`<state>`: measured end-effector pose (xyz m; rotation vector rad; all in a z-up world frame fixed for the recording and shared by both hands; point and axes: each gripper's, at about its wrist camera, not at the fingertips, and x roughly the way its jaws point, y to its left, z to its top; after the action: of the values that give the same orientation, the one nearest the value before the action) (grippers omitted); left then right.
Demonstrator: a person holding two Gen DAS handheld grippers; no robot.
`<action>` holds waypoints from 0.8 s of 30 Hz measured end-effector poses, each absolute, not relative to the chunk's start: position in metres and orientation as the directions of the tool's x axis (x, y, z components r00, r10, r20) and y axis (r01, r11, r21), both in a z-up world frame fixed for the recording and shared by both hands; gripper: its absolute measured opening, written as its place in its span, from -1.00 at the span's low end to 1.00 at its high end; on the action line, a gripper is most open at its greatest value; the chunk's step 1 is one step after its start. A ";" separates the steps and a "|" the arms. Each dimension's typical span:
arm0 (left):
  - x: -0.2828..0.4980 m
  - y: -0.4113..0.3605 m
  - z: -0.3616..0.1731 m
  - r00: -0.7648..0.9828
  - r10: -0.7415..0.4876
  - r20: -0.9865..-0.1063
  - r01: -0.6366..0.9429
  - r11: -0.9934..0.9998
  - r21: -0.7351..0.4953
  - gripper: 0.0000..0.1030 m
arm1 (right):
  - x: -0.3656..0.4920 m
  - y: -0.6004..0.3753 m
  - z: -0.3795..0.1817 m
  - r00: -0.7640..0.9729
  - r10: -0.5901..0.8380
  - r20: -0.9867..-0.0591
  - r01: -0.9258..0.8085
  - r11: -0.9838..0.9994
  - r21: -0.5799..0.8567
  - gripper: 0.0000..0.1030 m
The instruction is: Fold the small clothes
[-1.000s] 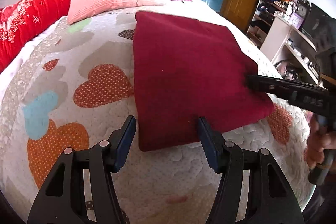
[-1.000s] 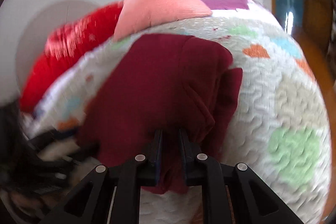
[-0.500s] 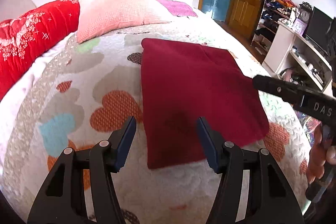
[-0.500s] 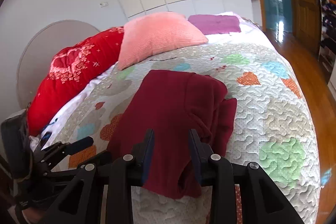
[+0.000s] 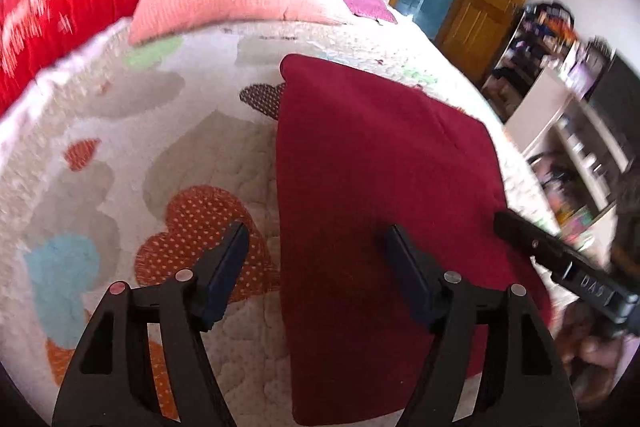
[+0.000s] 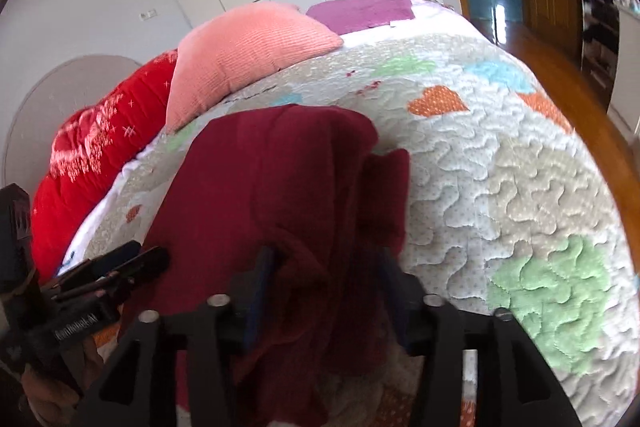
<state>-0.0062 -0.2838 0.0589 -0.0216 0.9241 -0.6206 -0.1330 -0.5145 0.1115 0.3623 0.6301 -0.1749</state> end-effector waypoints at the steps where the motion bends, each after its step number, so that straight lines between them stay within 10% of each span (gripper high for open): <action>1: -0.001 -0.279 0.058 0.430 -0.523 -0.736 0.478 0.823 -0.307 0.39 | -0.136 -0.520 0.111 0.807 -0.037 -0.590 0.263 0.916 0.303 0.27; 12: 0.017 -0.293 0.034 0.316 -0.622 -0.716 0.439 0.765 -0.471 0.52 | -0.108 -0.543 0.088 0.830 0.188 -0.525 0.157 0.824 0.544 0.58; 18: -0.006 -0.288 0.057 0.342 -0.604 -0.720 0.478 0.771 -0.420 0.02 | -0.102 -0.517 0.099 0.815 0.173 -0.552 0.149 0.860 0.489 -0.14; 24: -0.073 -0.242 0.093 0.422 -0.587 -0.692 0.534 0.777 -0.333 0.02 | -0.143 -0.476 0.127 0.827 0.246 -0.506 0.051 0.863 0.503 -0.17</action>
<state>-0.0731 -0.2422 0.0933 -0.0655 0.8927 -0.7023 -0.1434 -0.4765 0.1271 0.5274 0.5948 0.1090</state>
